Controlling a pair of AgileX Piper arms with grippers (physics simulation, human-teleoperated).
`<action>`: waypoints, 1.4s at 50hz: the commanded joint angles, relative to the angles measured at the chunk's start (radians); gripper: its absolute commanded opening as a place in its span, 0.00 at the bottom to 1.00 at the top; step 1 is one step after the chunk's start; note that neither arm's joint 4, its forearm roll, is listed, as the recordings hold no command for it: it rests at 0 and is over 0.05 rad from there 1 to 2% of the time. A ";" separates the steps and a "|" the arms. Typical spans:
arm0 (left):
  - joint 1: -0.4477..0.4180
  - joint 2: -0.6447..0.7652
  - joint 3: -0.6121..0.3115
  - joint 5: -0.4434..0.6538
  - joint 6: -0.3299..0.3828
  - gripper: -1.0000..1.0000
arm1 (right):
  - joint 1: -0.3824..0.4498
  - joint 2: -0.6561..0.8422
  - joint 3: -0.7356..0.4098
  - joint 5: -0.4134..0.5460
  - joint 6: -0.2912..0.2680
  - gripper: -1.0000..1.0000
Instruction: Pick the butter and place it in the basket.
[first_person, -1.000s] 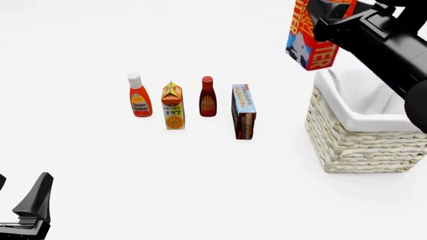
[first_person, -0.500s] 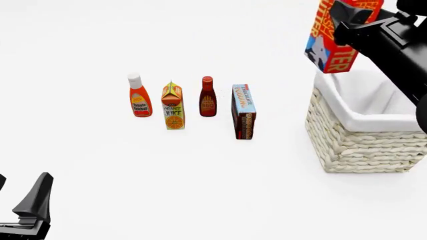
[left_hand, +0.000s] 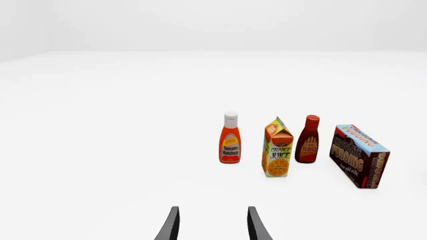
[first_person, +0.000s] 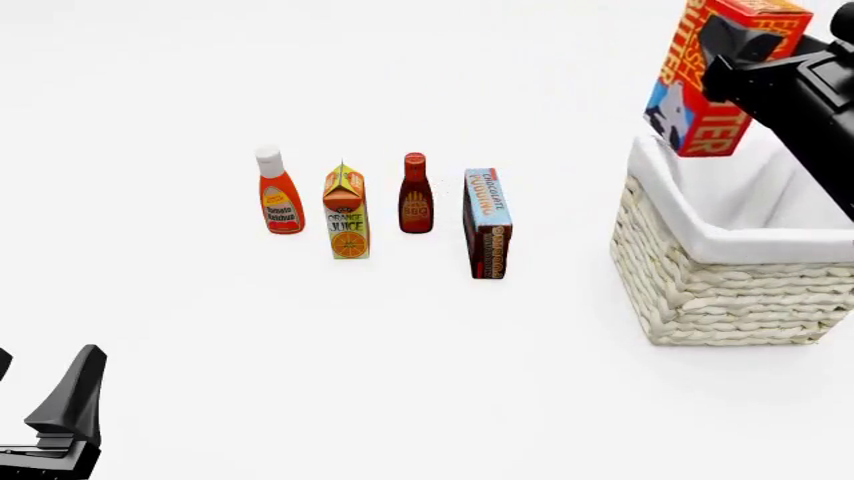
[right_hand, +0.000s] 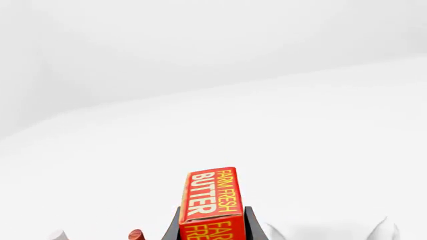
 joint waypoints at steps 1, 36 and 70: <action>0.000 0.000 0.000 0.000 0.000 1.00 | -0.046 -0.011 0.007 -0.010 0.031 0.00; 0.000 0.000 0.000 0.000 0.000 1.00 | -0.152 0.015 0.015 -0.012 0.000 0.00; 0.000 0.000 0.000 0.000 0.000 1.00 | -0.214 0.098 0.021 -0.072 -0.002 0.00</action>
